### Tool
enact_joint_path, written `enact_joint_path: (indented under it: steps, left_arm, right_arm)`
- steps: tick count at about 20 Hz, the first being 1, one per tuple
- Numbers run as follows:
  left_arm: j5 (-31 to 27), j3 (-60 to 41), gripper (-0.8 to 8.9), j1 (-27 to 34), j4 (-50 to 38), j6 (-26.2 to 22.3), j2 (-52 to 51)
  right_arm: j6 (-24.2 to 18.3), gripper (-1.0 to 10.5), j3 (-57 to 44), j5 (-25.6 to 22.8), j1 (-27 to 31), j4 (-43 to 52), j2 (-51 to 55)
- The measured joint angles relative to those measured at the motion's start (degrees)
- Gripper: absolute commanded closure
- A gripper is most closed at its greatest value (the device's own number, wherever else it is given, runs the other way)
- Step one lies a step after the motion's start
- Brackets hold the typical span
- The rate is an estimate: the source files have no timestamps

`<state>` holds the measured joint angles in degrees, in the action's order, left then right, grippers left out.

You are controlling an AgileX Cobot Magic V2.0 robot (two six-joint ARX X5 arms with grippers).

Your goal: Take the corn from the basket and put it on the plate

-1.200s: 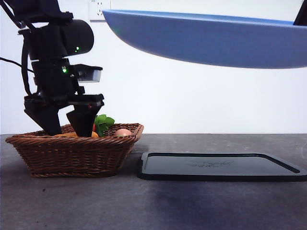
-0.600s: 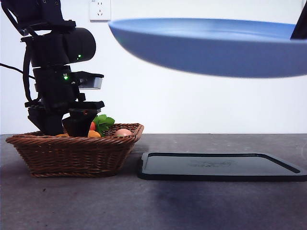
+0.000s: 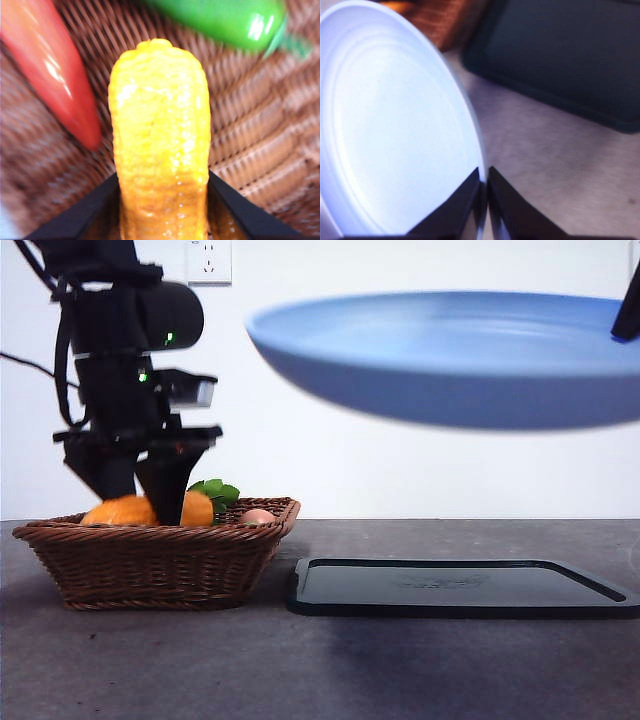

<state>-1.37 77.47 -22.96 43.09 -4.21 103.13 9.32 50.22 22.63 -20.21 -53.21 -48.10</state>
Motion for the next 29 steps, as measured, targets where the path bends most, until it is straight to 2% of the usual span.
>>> enact_joint_path:
  steps: [2,4,8,13,17,21,25,29]
  left_arm:
    - [1.53,3.28,6.49,0.0,2.86,0.57,-0.11]
    - [5.73,6.12,6.49,-0.02,5.35,1.25,-1.05]
    - [15.74,9.35,6.49,-0.94,5.11,3.54,-7.1]
    - [24.63,9.49,6.49,-4.79,5.16,5.4,-11.28]
    - [25.44,9.49,6.49,-11.34,4.94,5.27,-10.88]
    - [25.57,9.49,6.49,-17.05,3.3,3.8,-6.97]
    - [22.32,9.49,6.49,-20.24,2.23,1.11,-3.76]
    - [19.17,9.49,6.48,-20.79,1.27,-1.22,-0.61]
  right_arm:
    - [0.09,9.5,0.0,-1.07,0.02,0.11,-1.38]
    - [0.11,9.5,0.0,-2.93,0.02,1.42,-3.89]
    - [1.03,9.5,0.0,-3.15,0.9,8.87,-11.69]
    - [3.23,9.5,0.02,1.9,3.43,17.2,-23.08]
    - [6.47,9.5,0.02,6.43,4.7,23.23,-28.41]
    - [7.5,9.5,0.09,8.31,6.51,23.45,-29.18]
    - [7.63,9.5,0.81,10.71,8.39,23.5,-29.18]
    - [7.65,9.5,0.85,11.69,8.63,23.5,-29.18]
